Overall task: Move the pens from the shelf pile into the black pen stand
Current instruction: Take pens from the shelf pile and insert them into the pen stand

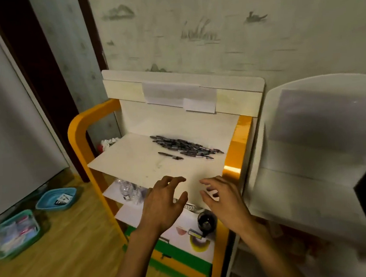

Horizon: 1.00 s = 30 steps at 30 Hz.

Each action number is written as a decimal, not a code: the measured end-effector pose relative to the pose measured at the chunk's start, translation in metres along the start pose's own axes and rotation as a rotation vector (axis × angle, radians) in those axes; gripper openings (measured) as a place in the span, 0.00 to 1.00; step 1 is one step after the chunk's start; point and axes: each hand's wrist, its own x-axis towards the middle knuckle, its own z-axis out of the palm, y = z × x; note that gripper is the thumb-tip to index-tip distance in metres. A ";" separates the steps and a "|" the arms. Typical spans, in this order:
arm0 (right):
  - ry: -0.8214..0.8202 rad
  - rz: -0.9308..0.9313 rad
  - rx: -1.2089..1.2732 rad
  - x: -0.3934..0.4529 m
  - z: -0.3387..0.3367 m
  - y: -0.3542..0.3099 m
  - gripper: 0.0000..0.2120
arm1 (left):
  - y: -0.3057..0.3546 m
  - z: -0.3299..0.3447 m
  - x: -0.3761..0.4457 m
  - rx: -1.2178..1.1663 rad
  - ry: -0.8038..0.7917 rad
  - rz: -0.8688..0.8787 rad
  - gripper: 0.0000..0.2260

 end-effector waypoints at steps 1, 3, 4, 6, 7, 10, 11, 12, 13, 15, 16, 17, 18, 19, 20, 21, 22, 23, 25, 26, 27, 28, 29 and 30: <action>0.000 0.007 -0.007 0.007 0.009 -0.003 0.15 | -0.010 -0.002 0.005 -0.001 -0.004 -0.005 0.19; -0.001 0.018 -0.028 0.021 0.027 -0.004 0.15 | -0.029 -0.005 0.017 0.000 -0.012 -0.006 0.20; -0.003 0.023 -0.049 0.028 0.036 -0.003 0.15 | -0.038 -0.006 0.024 0.007 -0.017 -0.006 0.20; -0.014 0.049 -0.098 0.044 0.051 0.002 0.16 | -0.057 -0.004 0.040 0.014 -0.032 -0.004 0.20; -0.020 0.067 -0.122 0.052 0.058 0.005 0.16 | -0.066 -0.003 0.048 0.012 -0.040 -0.001 0.20; -0.027 0.104 -0.196 0.078 0.079 0.017 0.16 | -0.093 0.004 0.077 0.007 -0.071 0.011 0.19; -0.028 0.119 -0.214 0.087 0.086 0.021 0.16 | -0.101 0.007 0.087 0.008 -0.084 0.015 0.19; -0.025 0.133 -0.225 0.096 0.092 0.025 0.17 | -0.110 0.011 0.097 0.009 -0.095 0.017 0.19; -0.020 0.147 -0.227 0.107 0.098 0.028 0.17 | -0.118 0.014 0.108 0.006 -0.102 0.022 0.18; -0.002 0.167 -0.208 0.128 0.107 0.034 0.17 | -0.134 0.019 0.131 -0.003 -0.123 0.025 0.18; 0.009 0.175 -0.201 0.140 0.112 0.037 0.17 | -0.142 0.023 0.143 -0.004 -0.137 0.023 0.17; 0.021 0.185 -0.197 0.150 0.115 0.039 0.16 | -0.149 0.026 0.155 -0.004 -0.150 0.024 0.17; 0.034 0.198 -0.193 0.161 0.119 0.042 0.16 | -0.156 0.030 0.167 -0.001 -0.165 0.025 0.16; 0.046 0.214 -0.188 0.170 0.122 0.044 0.16 | -0.162 0.034 0.179 0.003 -0.176 0.029 0.15; 0.057 0.228 -0.182 0.178 0.125 0.047 0.16 | -0.168 0.037 0.191 0.010 -0.185 0.037 0.15; 0.066 0.241 -0.177 0.185 0.129 0.051 0.16 | -0.173 0.042 0.201 0.016 -0.189 0.047 0.15; 0.072 0.252 -0.171 0.192 0.132 0.055 0.16 | -0.179 0.047 0.211 0.018 -0.193 0.057 0.15; 0.075 0.265 -0.168 0.197 0.135 0.059 0.16 | -0.184 0.052 0.221 0.020 -0.200 0.067 0.15; 0.077 0.306 -0.168 0.204 0.137 0.067 0.16 | -0.193 0.064 0.237 0.043 -0.231 0.088 0.16; 0.080 0.331 -0.166 0.207 0.138 0.071 0.16 | -0.197 0.071 0.244 0.059 -0.251 0.098 0.16; 0.083 0.350 -0.166 0.208 0.137 0.074 0.16 | -0.200 0.078 0.250 0.072 -0.265 0.110 0.16; 0.089 0.359 -0.165 0.210 0.137 0.077 0.16 | -0.202 0.084 0.256 0.082 -0.275 0.119 0.17; 0.095 0.364 -0.168 0.210 0.137 0.080 0.16 | -0.203 0.090 0.261 0.088 -0.281 0.124 0.17; 0.100 0.369 -0.176 0.211 0.137 0.084 0.16 | -0.204 0.096 0.267 0.093 -0.280 0.124 0.18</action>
